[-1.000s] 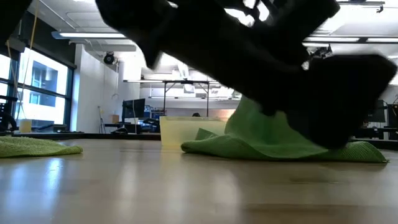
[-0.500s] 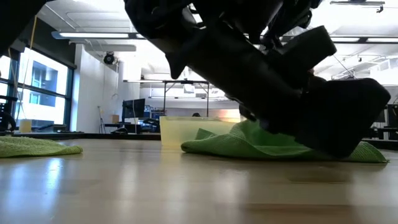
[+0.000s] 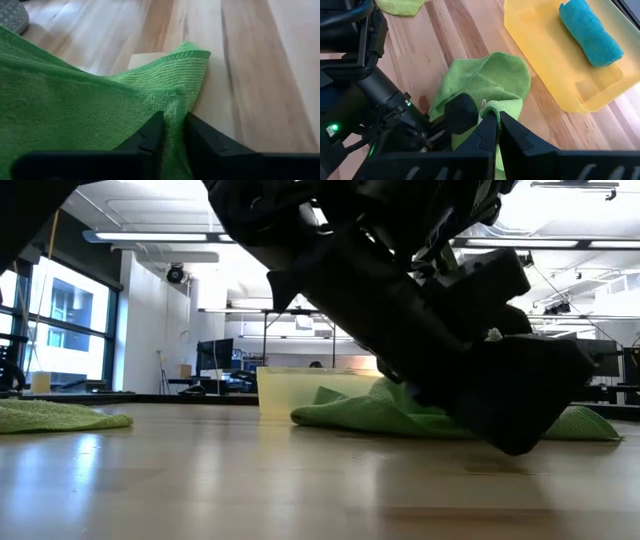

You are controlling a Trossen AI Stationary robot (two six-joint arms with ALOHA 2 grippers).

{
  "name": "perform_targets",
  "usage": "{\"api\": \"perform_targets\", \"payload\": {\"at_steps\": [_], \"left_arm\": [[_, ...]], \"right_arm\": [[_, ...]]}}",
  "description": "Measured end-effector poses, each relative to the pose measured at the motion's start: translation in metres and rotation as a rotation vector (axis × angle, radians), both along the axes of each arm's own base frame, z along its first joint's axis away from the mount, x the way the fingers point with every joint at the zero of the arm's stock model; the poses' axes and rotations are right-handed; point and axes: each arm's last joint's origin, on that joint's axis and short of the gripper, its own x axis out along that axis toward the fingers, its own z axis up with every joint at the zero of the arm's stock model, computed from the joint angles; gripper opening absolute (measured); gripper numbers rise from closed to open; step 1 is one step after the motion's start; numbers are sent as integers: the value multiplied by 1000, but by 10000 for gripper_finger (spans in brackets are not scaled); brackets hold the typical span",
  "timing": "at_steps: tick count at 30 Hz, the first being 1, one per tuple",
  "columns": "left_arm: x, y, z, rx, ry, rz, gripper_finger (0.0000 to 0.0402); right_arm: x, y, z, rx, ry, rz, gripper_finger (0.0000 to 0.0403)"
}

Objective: Roll microfiber towels into tight, uniform cylinder then place into a basket
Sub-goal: Fold the green microfiber cloth

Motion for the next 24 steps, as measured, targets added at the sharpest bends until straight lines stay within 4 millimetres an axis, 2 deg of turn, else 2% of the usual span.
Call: {"api": "perform_targets", "payload": {"at_steps": [4,7,14,24], "left_arm": [[-1,-1,3,-26,0,-1,9],[-2,-9,18,-41,-15,-47,9],[-24,-40,81,-3,21,-147,3],[-85,-59,167,35,107,-54,1]], "right_arm": [[0,0,0,-1,2,1,0],[-2,0,-1,-21,28,21,0],[-7,-2,-4,-69,111,72,0],[-9,-3,-5,-125,150,142,0]]}}
